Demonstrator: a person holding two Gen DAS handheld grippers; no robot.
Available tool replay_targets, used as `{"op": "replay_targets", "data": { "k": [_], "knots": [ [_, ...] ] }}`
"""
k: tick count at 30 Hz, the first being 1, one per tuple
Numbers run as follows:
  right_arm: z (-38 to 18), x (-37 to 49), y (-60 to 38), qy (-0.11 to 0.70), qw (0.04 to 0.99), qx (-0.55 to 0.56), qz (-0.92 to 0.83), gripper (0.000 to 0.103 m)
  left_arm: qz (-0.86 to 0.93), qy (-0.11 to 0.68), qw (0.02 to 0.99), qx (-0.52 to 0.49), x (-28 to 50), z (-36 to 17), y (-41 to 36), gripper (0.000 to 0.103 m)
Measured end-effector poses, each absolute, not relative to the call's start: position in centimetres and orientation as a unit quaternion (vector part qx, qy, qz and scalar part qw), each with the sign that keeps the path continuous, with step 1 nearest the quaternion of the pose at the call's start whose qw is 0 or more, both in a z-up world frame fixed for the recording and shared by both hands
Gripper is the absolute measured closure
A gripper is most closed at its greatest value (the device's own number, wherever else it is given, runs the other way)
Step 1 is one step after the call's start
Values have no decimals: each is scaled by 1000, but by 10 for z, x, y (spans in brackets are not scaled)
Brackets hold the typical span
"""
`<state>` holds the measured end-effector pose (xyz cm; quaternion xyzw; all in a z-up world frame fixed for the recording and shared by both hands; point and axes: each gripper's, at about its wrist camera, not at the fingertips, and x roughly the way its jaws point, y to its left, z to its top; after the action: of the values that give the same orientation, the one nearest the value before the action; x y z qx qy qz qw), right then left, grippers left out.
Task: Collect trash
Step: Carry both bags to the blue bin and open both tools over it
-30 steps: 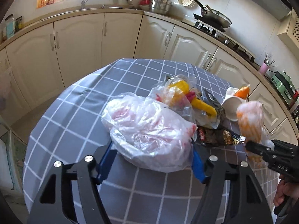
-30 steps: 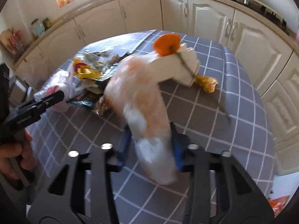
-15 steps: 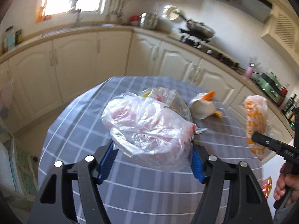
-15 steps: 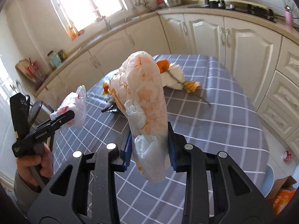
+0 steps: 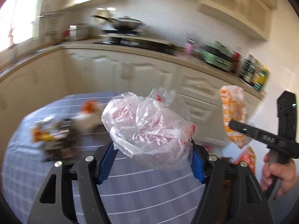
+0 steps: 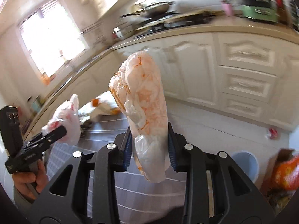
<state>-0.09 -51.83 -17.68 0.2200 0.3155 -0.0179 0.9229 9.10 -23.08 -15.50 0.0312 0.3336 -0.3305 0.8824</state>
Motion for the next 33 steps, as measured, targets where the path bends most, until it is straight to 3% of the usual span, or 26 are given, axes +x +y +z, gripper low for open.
{"op": "replay_targets", "data": {
  "k": [13,22,25,27,30,33],
  "knots": [
    [-299,-77,-674,378,844,336,-179,71,-469,415,762,164,45,-237,-466,36],
    [-381,-54,-721,429,795,386,-188,70,-462,496,706,205,52,-314,-551,35],
    [-411,-41,-731,451,778,396,-187,56,-454,510,697,219,58,-331,-569,35],
    [-428,-38,-739,453,768,408,-197,29,-449,518,692,228,61,-342,-581,35],
    [-446,-45,-750,452,749,435,-214,12,-443,527,684,240,69,-356,-596,35],
    [-449,-64,-759,435,738,453,-247,11,-442,534,676,249,70,-368,-608,35]
  ]
}}
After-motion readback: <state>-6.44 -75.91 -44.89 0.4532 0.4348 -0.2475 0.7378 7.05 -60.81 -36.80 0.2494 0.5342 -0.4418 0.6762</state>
